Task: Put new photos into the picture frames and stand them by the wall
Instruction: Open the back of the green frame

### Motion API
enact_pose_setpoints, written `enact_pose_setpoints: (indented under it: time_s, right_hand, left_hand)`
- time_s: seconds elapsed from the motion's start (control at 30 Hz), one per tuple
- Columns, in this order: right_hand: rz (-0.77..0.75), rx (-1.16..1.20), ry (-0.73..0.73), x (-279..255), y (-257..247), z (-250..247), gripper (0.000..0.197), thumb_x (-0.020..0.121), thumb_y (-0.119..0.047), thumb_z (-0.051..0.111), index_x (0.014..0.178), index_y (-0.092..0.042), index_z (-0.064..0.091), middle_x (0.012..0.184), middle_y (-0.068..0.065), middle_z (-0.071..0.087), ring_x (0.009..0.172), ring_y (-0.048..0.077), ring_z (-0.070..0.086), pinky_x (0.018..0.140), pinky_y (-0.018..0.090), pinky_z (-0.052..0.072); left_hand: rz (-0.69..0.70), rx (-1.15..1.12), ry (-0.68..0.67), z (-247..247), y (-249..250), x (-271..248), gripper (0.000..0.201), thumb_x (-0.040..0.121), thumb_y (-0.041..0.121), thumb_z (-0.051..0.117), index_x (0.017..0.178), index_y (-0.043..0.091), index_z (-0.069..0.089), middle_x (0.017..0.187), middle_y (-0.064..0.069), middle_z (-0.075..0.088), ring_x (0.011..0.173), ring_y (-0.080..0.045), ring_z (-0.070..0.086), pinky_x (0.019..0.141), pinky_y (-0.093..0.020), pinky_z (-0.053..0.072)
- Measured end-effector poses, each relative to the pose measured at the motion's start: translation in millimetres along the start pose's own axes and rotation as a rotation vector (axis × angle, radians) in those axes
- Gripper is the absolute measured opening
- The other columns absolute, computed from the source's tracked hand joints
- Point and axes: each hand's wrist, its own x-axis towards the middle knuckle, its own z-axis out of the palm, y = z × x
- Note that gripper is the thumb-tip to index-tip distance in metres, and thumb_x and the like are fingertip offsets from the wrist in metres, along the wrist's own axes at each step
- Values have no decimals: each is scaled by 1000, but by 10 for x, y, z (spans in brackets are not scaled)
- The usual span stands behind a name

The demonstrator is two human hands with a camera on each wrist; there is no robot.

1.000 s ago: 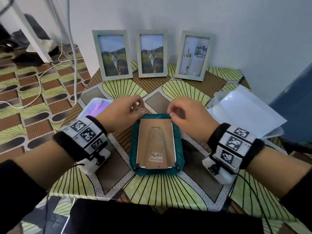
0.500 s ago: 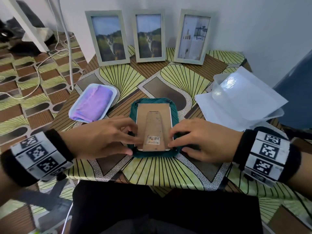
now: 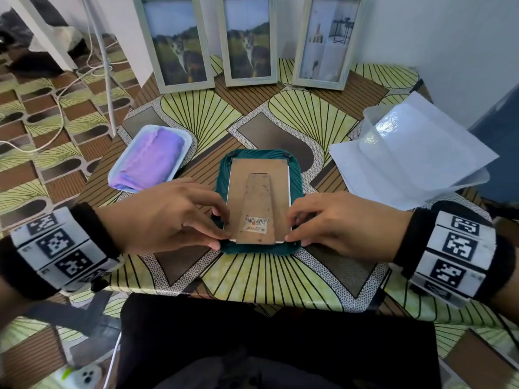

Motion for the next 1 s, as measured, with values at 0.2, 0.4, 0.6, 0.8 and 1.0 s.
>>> enact_pose_setpoints:
  time_s: [0.2, 0.4, 0.6, 0.8, 1.0]
  right_hand:
    - [-8, -9, 49, 17, -26, 11, 16, 85, -11, 72, 100, -14, 78, 102, 2, 68, 88, 23, 65, 71, 39, 54]
    - [-9, -18, 75, 26, -46, -3, 10, 83, -8, 73, 92, -8, 78, 93, 4, 69, 85, 25, 64, 71, 41, 54]
    - [60, 28, 70, 15, -50, 3, 10, 84, -14, 74, 93, -10, 78, 94, 1, 69, 87, 21, 64, 77, 38, 53]
    - [125, 114, 120, -94, -65, -152, 13, 89, -26, 71, 91, -14, 76, 92, -2, 65, 78, 12, 61, 70, 31, 50]
    - [327, -97, 252, -57, 39, -244, 26, 95, -31, 59, 114, -16, 70, 110, -2, 63, 100, 13, 59, 86, 34, 50]
  left_hand:
    - [-41, -16, 62, 38, -2, -9, 21, 88, 47, 67, 98, 32, 79, 112, 14, 66, 101, -5, 61, 84, -33, 49]
    - [-98, -111, 122, 60, 19, -9, 22, 84, 47, 70, 86, 29, 80, 107, 17, 67, 94, 3, 61, 78, -29, 53]
    - [-110, -147, 129, 49, 25, -16, 19, 82, 44, 73, 84, 26, 80, 106, 15, 68, 92, 4, 63, 77, -27, 54]
    - [-137, -208, 147, -93, 78, 186, 13, 85, 29, 75, 96, 23, 77, 105, 11, 68, 95, -2, 64, 82, -30, 54]
    - [-453, -38, 23, -214, 119, 849, 44, 97, 45, 51, 134, 21, 54, 127, -2, 54, 108, -10, 52, 94, -23, 40]
